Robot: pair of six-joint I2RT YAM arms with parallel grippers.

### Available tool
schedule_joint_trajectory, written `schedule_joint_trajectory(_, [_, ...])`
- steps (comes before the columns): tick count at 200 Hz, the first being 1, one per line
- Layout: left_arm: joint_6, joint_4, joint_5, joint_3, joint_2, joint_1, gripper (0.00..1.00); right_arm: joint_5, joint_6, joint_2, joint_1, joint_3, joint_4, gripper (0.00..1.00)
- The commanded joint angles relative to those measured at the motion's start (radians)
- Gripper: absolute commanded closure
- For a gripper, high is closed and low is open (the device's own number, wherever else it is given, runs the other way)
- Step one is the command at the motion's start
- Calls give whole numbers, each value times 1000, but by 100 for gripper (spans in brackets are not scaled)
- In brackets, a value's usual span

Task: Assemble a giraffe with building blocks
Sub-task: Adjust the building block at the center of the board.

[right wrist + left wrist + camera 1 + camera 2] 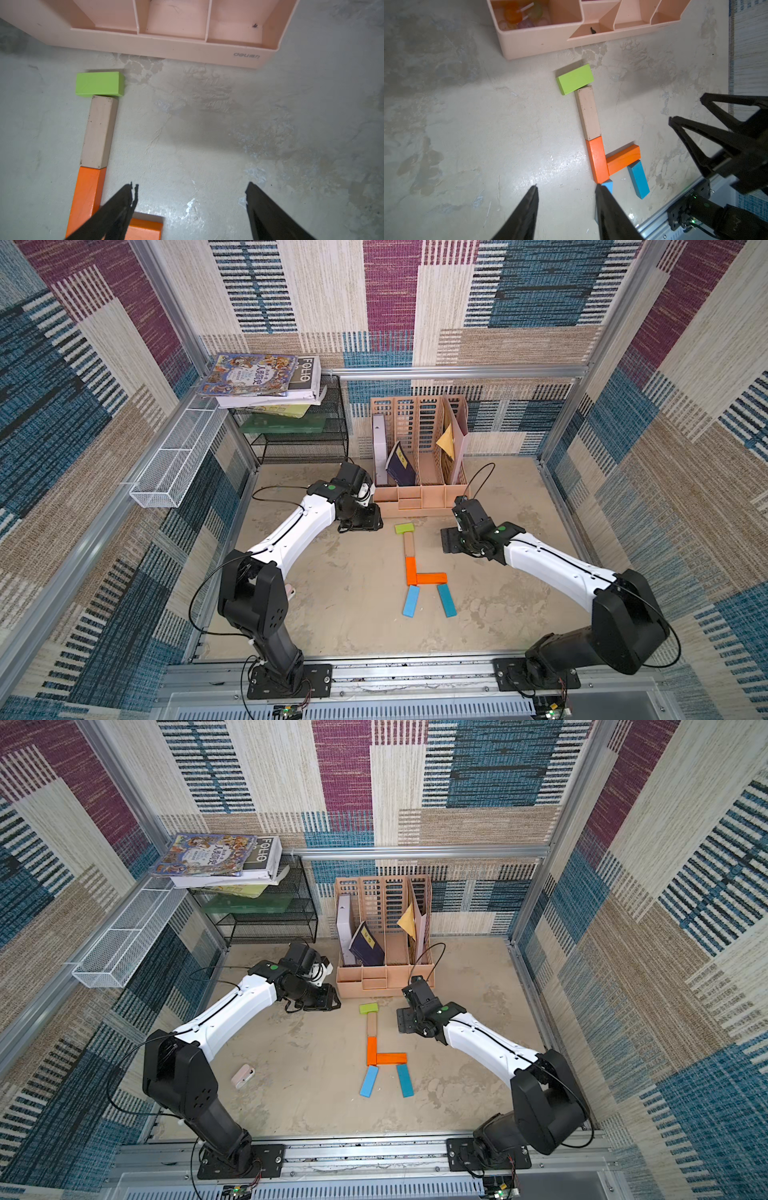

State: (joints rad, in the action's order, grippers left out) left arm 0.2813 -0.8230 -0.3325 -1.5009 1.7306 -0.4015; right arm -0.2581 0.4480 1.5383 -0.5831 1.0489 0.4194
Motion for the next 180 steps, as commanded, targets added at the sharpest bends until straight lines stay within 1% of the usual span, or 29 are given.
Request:
schedule_joint_trajectory(1, [20,-9,-15,-15,31,5,51,-4,27,99,-7,83,23,14])
schedule_joint_trajectory(32, [36,-21,-3,-52,111,18,52,46,70,210,-14,158,-11,18])
schedule_joint_trajectory(45, [50,-20,-19,-66,148,24,53,57,83,259,-16,196,-15,22])
schedule_joint_trajectory(52, [58,-17,-29,-74,171,24,54,57,91,285,-19,219,-11,22])
schedule_joint_trajectory(56, [61,-13,-36,-78,181,24,55,57,95,299,-20,231,-10,24])
schedule_joint_trajectory(65, [69,-10,-42,-86,205,24,60,44,102,326,-27,252,-11,27])
schedule_joint_trajectory(83, [69,-7,-18,-93,236,24,59,13,124,365,-34,279,-12,28])
schedule_joint_trajectory(92, [65,-1,-9,-84,239,25,63,-3,137,379,-34,286,-15,27])
schedule_joint_trajectory(103, [68,18,-17,-65,234,25,65,-9,141,391,-34,288,-28,27])
schedule_joint_trajectory(120, [74,34,-33,-54,220,26,64,-18,143,409,-36,283,-52,27])
schedule_joint_trajectory(143, [60,42,-28,-33,202,25,63,-53,142,422,-37,254,-115,26])
schedule_joint_trajectory(180, [62,60,-51,-7,195,24,63,-107,142,407,-38,190,-214,26])
